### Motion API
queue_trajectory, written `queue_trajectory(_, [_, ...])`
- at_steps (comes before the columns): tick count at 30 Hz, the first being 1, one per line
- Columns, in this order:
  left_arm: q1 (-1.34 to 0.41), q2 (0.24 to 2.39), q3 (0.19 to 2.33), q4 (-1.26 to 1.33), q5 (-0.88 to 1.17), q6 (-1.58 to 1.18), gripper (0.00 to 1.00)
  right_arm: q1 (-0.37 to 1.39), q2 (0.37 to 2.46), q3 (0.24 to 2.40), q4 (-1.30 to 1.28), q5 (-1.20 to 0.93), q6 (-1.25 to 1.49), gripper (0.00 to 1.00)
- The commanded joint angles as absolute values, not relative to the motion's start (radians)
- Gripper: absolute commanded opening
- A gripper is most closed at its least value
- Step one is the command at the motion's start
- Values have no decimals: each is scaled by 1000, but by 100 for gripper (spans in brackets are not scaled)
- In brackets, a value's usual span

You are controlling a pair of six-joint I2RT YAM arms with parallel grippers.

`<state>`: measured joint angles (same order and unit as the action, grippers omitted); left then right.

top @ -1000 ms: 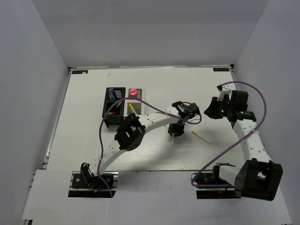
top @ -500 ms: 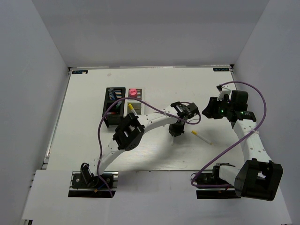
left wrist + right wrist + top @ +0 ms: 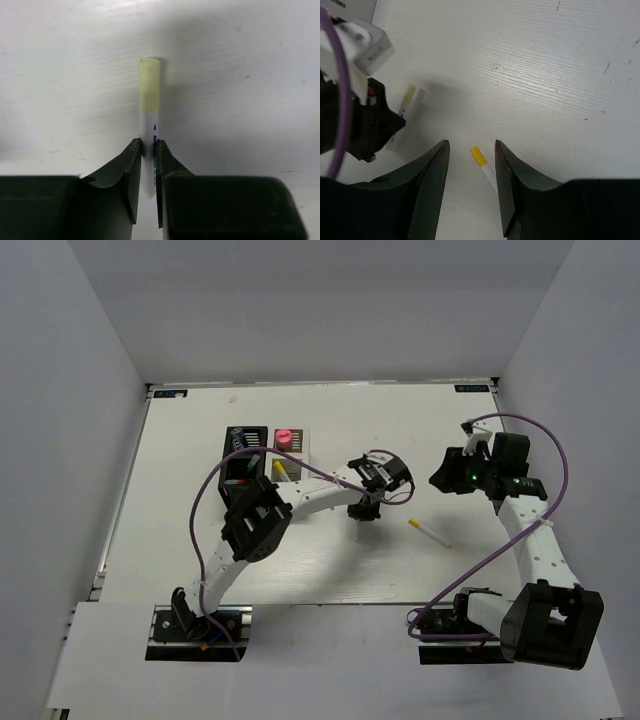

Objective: Sort the stationery into containers
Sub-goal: Pick up the pen from the center of the board, then place the pen in the storage box.

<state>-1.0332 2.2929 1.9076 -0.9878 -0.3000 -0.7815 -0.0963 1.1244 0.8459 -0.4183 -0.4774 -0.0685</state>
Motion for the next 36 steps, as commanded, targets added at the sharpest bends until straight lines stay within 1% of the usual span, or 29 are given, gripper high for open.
queue_trajectory(1, [-1017, 2093, 1858, -896, -420, -776, 0, -97, 1101, 833, -422, -511, -107, 48])
queue_trajectory(3, [-1008, 2033, 1833, -870, -457, -767, 0, -95, 1101, 828, -425, -525, -132, 46])
queue_trajectory(4, [-1008, 1979, 1824, -858, -471, -767, 0, -92, 1101, 824, -429, -534, -140, 41])
queue_trajectory(6, [-996, 1935, 1815, -845, -509, -767, 0, -94, 1103, 813, -428, -575, -164, 35])
queue_trajectory(7, [-985, 1915, 1815, -845, -524, -758, 0, -91, 1100, 808, -426, -587, -170, 27])
queue_trajectory(10, [-965, 1853, 1815, -845, -578, -758, 0, -91, 1109, 798, -428, -632, -193, 17])
queue_trajectory(17, [-900, 1753, 1750, -882, -747, -801, 0, -86, 1124, 799, -428, -640, -216, 17])
queue_trajectory(23, [-836, 1681, 1635, -900, -830, -868, 0, -86, 1137, 802, -430, -634, -224, 18])
queue_trajectory(26, [-815, 1672, 1614, -917, -862, -894, 0, -89, 1140, 802, -431, -638, -224, 18])
queue_trajectory(32, [-782, 1673, 1568, -908, -862, -904, 0, -86, 1143, 802, -437, -635, -229, 18])
queue_trajectory(36, [-764, 1692, 1533, -919, -835, -916, 0, -86, 1144, 799, -439, -634, -232, 23])
